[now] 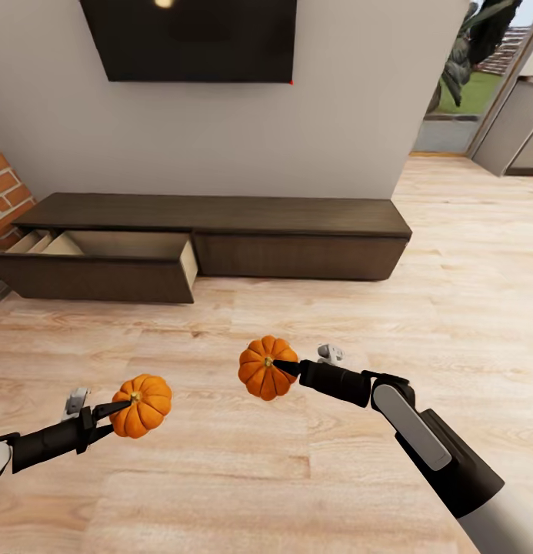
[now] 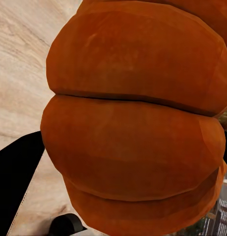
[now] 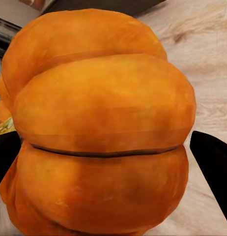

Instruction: Place each of the two pumpkins and all three candles from the living room inside a cabinet in the living room (use any cabinet), then make sure every cabinet is closed, and position the cauldron so it is next to a table in the living room.

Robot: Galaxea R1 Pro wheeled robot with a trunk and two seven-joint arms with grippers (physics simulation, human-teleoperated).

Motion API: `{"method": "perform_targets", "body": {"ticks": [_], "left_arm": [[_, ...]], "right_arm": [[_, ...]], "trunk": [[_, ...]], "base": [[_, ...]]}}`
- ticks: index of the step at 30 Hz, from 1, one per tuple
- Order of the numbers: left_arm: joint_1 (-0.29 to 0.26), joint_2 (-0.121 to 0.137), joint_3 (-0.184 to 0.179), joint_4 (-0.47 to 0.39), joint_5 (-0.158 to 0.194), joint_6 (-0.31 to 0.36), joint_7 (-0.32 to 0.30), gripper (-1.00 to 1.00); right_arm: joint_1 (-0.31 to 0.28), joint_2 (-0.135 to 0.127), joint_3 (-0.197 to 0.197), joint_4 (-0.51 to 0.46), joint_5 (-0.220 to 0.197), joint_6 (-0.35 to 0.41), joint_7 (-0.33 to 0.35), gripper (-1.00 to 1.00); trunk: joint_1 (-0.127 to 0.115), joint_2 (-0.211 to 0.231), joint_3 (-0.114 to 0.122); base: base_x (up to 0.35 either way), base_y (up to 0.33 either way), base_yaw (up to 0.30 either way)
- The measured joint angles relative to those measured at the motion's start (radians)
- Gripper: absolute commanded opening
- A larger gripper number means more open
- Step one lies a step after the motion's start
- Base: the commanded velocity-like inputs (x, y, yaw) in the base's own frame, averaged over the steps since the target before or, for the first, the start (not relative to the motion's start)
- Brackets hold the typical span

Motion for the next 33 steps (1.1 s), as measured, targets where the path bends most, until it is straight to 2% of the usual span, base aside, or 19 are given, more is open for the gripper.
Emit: {"method": "perform_targets", "body": {"ticks": [4, 14, 21, 26, 33], "left_arm": [[0.000, 0.000, 0.000, 0.000, -0.001, 0.000, 0.000, -1.00], [0.000, 0.000, 0.000, 0.000, 0.000, 0.000, 0.000, -1.00], [0.000, 0.000, 0.000, 0.000, 0.001, 0.001, 0.000, -1.00], [0.000, 0.000, 0.000, 0.000, 0.001, 0.000, 0.000, -1.00], [0.000, 0.000, 0.001, -0.006, 0.003, 0.013, -0.001, -1.00]], "right_arm": [[0.000, 0.000, 0.000, -0.001, 0.000, 0.000, 0.001, -1.00], [0.000, 0.000, 0.000, -0.003, 0.000, 0.000, 0.000, -1.00], [0.000, 0.000, 0.000, -0.005, -0.001, 0.000, 0.000, -1.00], [0.000, 0.000, 0.000, -0.004, -0.001, 0.000, 0.000, -1.00], [0.000, 0.000, 0.000, -0.002, -0.003, 0.000, 0.001, -1.00]], "trunk": [[0.000, 0.000, 0.000], [0.000, 0.000, 0.000], [0.000, 0.000, 0.000], [0.000, 0.000, 0.000], [0.001, 0.000, 0.000]], "base": [[0.311, 0.042, 0.155], [0.327, 0.009, 0.009], [0.271, 0.168, 0.000], [0.078, 0.238, 0.025], [-0.109, -0.017, 0.224]]}}
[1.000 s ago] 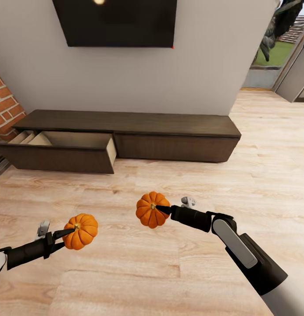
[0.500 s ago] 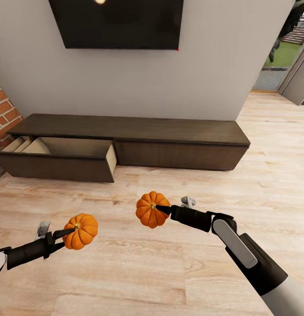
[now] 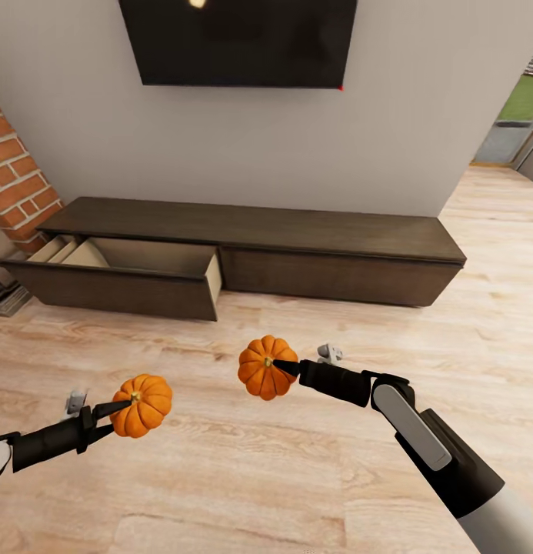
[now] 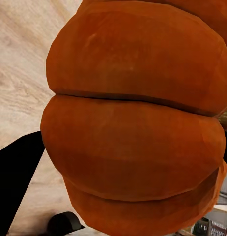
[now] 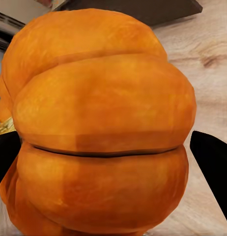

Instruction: Place each of the two pumpkins and all three candles from the living room inside a cabinet in the living room (use any cabinet), then make sure every cabinet is closed, and position the cauldron so it is next to a table in the living room.

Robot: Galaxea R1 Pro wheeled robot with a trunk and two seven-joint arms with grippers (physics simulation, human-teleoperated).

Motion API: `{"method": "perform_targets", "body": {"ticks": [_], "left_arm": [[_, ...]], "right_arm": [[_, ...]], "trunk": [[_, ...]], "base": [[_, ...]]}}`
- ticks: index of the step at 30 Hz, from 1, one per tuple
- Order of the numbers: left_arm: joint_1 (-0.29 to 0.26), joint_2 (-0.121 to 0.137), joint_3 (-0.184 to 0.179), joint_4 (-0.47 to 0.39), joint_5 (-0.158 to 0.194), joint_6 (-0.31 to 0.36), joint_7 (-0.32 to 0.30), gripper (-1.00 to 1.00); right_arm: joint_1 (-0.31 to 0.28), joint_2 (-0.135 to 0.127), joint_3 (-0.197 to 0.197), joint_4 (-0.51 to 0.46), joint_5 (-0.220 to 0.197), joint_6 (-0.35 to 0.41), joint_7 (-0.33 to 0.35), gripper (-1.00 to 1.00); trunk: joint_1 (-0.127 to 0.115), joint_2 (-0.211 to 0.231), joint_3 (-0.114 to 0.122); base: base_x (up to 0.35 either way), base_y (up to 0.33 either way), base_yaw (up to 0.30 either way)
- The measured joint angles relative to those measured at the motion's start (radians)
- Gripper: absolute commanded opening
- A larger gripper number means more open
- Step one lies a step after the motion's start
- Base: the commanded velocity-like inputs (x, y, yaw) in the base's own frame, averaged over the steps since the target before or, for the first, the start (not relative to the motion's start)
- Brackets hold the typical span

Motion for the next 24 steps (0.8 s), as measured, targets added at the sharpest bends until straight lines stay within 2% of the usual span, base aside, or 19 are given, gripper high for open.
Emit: {"method": "perform_targets", "body": {"ticks": [2, 5, 7, 10, 24], "left_arm": [[0.000, 0.000, 0.008, -0.002, -0.003, 0.021, 0.001, -1.00], [0.000, -0.002, 0.052, -0.005, 0.003, 0.040, 0.001, -1.00], [-0.001, -0.003, 0.068, -0.009, 0.002, 0.044, 0.001, -1.00], [-0.001, -0.003, 0.075, -0.014, 0.013, 0.051, 0.002, -1.00], [-0.001, -0.003, 0.076, -0.014, 0.012, 0.052, 0.002, -1.00]], "right_arm": [[0.000, 0.000, 0.000, 0.003, 0.001, 0.000, 0.000, -1.00], [0.000, 0.000, 0.000, 0.005, -0.005, 0.000, 0.000, -1.00], [0.000, 0.000, 0.000, 0.005, -0.007, 0.000, 0.000, -1.00], [0.000, 0.000, 0.000, 0.005, -0.006, 0.000, 0.001, -1.00], [0.000, -0.001, 0.000, -0.003, -0.007, 0.000, 0.001, -1.00]], "trunk": [[0.000, 0.000, 0.000], [-0.008, 0.014, 0.006], [-0.016, 0.028, 0.013], [-0.027, 0.049, 0.022], [-0.081, 0.147, 0.066]], "base": [[-0.063, -0.026, 0.278], [-0.019, -0.008, 0.187], [-0.005, -0.002, 0.049], [-0.001, -0.001, 0.013], [0.000, 0.000, 0.001]]}}
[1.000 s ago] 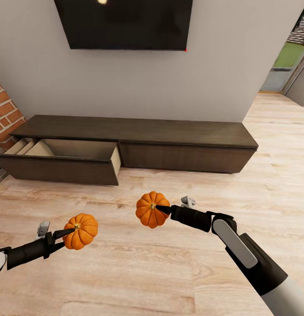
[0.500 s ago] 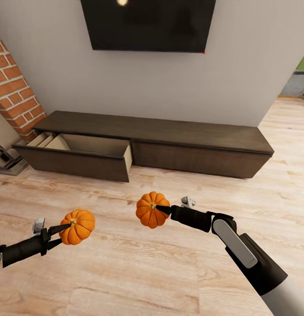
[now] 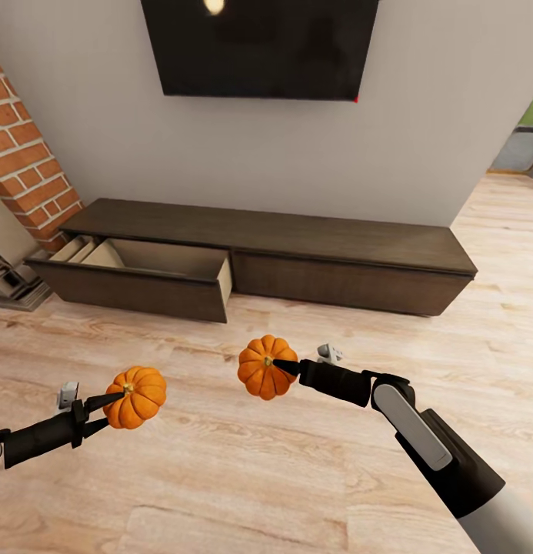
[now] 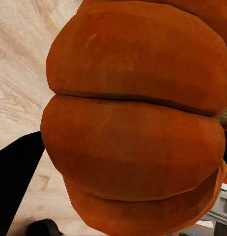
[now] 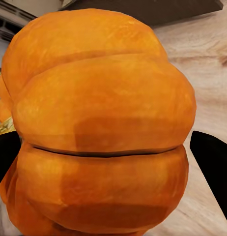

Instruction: Place each of the two pumpkins and all three candles from the living room inside a cabinet in the living room (use any cabinet), then make sure every cabinet is closed, and position the cauldron so it is next to a table in the living room.

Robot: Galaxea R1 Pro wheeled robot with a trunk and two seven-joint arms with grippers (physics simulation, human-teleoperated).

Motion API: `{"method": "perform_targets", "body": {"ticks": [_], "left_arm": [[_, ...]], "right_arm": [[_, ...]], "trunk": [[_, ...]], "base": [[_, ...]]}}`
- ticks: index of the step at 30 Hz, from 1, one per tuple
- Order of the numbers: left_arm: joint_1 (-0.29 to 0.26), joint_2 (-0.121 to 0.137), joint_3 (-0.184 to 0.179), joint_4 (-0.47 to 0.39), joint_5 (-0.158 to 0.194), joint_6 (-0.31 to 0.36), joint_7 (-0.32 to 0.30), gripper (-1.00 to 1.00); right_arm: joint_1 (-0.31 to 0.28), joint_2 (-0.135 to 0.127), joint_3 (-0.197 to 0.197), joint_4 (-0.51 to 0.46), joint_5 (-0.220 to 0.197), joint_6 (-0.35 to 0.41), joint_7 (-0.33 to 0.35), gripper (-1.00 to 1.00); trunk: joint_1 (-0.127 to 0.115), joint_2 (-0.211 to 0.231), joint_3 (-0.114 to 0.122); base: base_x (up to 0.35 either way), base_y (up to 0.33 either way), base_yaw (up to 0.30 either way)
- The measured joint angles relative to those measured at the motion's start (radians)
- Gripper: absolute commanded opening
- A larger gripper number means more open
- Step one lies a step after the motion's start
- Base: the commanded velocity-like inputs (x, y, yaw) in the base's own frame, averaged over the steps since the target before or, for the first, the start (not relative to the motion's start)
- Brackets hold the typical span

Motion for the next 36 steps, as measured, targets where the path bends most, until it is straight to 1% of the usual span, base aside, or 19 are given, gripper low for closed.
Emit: {"method": "perform_targets", "body": {"ticks": [6, 29, 36], "left_arm": [[0.000, 0.000, -0.002, 0.000, 0.002, 0.001, 0.000, -1.00], [0.000, -0.002, -0.003, 0.000, 0.002, 0.002, 0.000, -1.00], [0.000, -0.002, 0.000, -0.001, 0.000, 0.002, -0.001, -1.00]], "right_arm": [[0.000, 0.000, 0.000, -0.002, 0.000, 0.000, 0.000, -1.00], [0.000, 0.000, 0.000, -0.002, 0.000, -0.002, 0.001, -1.00], [0.000, 0.001, 0.000, -0.002, 0.001, -0.002, 0.001, -1.00]], "trunk": [[-0.023, 0.042, 0.022], [-0.111, 0.203, 0.132], [-0.111, 0.203, 0.144]], "base": [[0.000, 0.000, 0.000], [0.000, 0.000, 0.000], [0.000, 0.000, 0.000]]}}
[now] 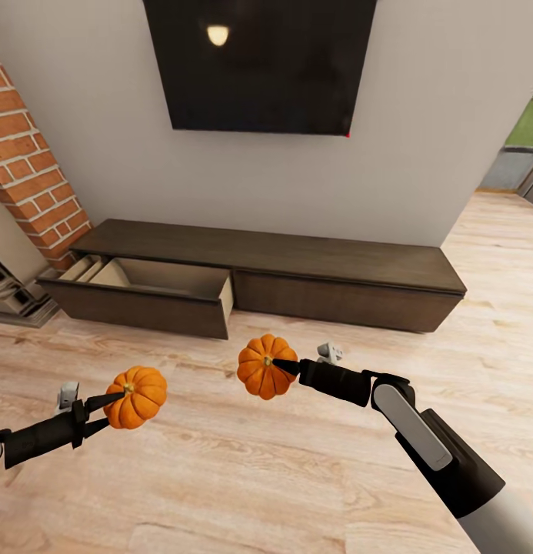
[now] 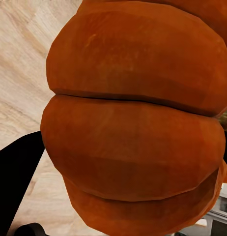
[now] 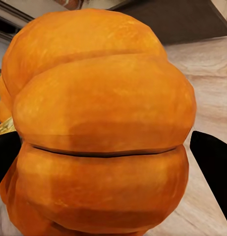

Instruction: Place each of the two pumpkins and all three candles from the living room inside a cabinet in the living room (use any cabinet), then make sure every cabinet is closed, and position the cauldron so it is next to a table in the living room.

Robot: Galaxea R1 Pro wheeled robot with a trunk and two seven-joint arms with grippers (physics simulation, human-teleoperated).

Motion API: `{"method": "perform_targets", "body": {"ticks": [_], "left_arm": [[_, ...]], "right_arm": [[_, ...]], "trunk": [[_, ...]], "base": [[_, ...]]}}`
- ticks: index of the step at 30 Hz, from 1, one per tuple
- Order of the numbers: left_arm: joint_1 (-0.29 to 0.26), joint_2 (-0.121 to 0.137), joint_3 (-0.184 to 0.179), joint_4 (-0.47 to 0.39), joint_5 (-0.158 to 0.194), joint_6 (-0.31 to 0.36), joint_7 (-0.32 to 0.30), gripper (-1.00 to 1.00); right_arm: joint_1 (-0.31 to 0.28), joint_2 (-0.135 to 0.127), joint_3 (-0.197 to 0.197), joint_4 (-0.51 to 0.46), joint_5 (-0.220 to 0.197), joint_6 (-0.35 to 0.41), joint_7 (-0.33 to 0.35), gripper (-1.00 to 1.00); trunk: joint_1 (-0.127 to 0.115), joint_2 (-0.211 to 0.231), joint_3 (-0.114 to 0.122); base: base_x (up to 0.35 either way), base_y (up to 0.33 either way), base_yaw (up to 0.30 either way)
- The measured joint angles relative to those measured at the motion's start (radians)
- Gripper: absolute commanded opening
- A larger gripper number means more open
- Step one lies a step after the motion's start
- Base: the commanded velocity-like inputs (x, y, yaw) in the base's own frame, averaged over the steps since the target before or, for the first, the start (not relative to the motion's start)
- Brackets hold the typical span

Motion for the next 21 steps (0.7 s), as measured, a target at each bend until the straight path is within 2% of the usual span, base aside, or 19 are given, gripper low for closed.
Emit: {"method": "perform_targets", "body": {"ticks": [4, 7, 10, 21], "left_arm": [[0.000, 0.000, 0.000, 0.000, 0.000, 0.000, -0.012, -1.00], [0.000, 0.001, 0.000, 0.001, 0.003, 0.003, -0.076, -1.00], [0.000, 0.001, -0.001, 0.001, -0.001, 0.001, -0.111, -1.00], [0.000, 0.003, -0.001, 0.010, -0.006, 0.000, -0.120, -1.00]], "right_arm": [[0.000, 0.000, 0.000, 0.000, 0.000, 0.000, 0.000, -1.00], [0.000, 0.000, 0.000, 0.000, 0.000, 0.000, 0.000, -1.00], [0.000, 0.000, 0.000, 0.000, 0.000, 0.000, 0.000, -1.00], [0.000, 0.000, 0.000, 0.000, 0.000, -0.001, 0.000, -1.00]], "trunk": [[0.000, 0.000, 0.007], [0.000, 0.000, 0.012], [0.000, 0.000, 0.017], [0.000, 0.000, 0.035]], "base": [[0.000, 0.000, 0.000], [0.000, 0.000, 0.000], [0.000, 0.000, 0.000], [0.000, 0.000, 0.000]]}}
